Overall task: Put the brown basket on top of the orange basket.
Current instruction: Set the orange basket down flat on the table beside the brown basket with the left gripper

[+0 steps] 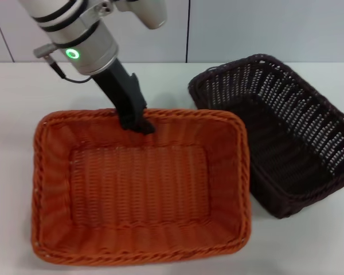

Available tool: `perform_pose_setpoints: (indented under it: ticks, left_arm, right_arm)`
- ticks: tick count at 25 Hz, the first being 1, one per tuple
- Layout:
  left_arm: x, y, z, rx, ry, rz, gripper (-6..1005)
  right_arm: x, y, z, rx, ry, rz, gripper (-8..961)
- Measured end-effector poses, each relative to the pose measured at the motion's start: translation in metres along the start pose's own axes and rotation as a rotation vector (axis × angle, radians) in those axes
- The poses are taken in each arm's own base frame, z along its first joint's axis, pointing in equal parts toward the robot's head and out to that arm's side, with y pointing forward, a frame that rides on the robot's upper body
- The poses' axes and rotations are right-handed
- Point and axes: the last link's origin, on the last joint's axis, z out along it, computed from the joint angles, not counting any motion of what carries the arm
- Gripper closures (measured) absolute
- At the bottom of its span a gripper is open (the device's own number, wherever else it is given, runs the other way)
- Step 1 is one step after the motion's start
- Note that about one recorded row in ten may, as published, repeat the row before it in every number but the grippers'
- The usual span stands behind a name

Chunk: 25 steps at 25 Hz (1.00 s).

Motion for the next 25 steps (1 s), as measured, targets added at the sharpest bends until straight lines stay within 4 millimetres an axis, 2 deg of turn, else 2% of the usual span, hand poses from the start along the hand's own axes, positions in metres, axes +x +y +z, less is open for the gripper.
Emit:
perform_pose_setpoints:
  ticks: [8, 12, 19, 20, 25]
  left_arm:
    - [0.020, 0.004, 0.014, 0.017, 0.032, 0.011, 850]
    - [0.019, 0.002, 0.018, 0.036, 0.041, 0.004, 851]
    - [0.008, -0.005, 0.019, 0.082, 0.049, -0.025, 852]
    - [-0.005, -0.010, 0.017, 0.108, 0.023, -0.044, 852]
    - [-0.016, -0.011, 0.014, 0.107, -0.002, -0.062, 853]
  right_arm:
    - [0.001, 0.001, -0.004, -0.019, 0.009, 0.001, 278]
    - [0.001, 0.002, -0.004, -0.022, 0.008, 0.006, 278]
    - [-0.002, 0.005, -0.006, -0.026, -0.001, 0.017, 278]
    - [-0.002, 0.005, -0.006, -0.025, -0.004, 0.019, 278]
    - [-0.004, 0.006, -0.007, -0.025, -0.012, 0.027, 278]
